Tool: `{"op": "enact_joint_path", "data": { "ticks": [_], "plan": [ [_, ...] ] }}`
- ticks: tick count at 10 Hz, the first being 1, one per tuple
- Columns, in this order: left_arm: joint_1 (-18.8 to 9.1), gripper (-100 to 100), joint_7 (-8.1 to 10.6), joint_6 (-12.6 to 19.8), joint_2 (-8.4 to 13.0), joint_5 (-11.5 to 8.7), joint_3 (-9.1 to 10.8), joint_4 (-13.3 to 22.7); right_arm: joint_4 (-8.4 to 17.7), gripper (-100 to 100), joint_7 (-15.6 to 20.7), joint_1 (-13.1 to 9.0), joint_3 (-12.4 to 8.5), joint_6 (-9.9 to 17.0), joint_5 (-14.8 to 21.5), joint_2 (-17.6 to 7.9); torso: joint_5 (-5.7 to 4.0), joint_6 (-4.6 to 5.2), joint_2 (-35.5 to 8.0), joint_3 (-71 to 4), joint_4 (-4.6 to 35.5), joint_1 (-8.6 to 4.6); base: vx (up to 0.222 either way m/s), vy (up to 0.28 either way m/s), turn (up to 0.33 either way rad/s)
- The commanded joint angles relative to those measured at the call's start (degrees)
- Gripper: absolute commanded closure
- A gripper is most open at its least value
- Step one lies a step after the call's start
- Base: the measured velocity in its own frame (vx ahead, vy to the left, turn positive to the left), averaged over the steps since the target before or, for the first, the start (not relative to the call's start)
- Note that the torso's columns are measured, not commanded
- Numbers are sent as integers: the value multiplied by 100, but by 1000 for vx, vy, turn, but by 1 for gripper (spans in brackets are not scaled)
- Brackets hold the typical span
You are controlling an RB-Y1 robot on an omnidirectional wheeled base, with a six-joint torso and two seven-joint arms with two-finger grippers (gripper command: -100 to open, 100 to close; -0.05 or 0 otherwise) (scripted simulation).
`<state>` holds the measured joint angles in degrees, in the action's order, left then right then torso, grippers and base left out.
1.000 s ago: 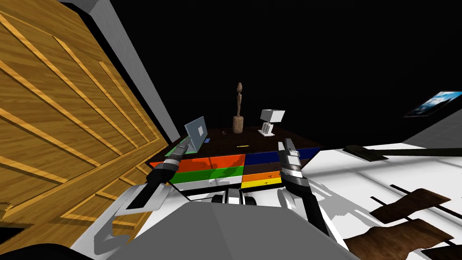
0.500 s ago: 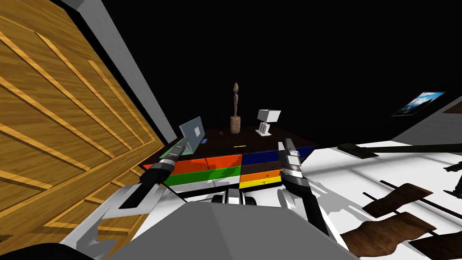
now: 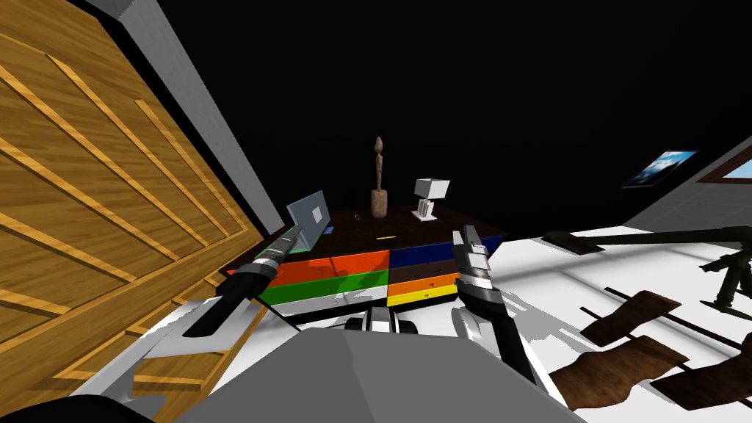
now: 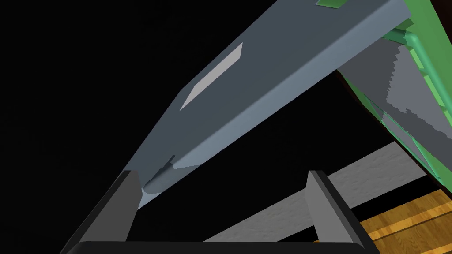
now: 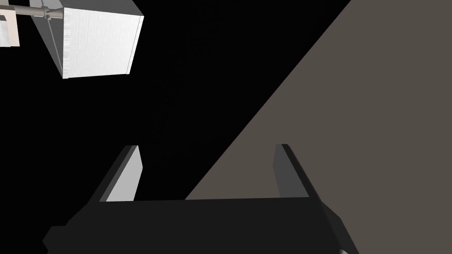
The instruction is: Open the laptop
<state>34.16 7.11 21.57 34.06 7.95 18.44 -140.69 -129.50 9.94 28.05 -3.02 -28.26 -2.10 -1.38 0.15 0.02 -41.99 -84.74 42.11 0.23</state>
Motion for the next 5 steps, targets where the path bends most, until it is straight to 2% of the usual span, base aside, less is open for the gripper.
{"op": "enact_joint_path", "data": {
  "ticks": [1,5],
  "plan": [
    [104,-100,100,346,254,-79,142,-6,0,0,0,0,0,0,0,0,0,1,3,-2,0,1,7,-30,-31],
    [238,-100,233,773,611,-186,346,-78,0,0,0,0,0,0,0,0,4,10,15,-9,-8,4,0,-27,-30]
  ]
}}
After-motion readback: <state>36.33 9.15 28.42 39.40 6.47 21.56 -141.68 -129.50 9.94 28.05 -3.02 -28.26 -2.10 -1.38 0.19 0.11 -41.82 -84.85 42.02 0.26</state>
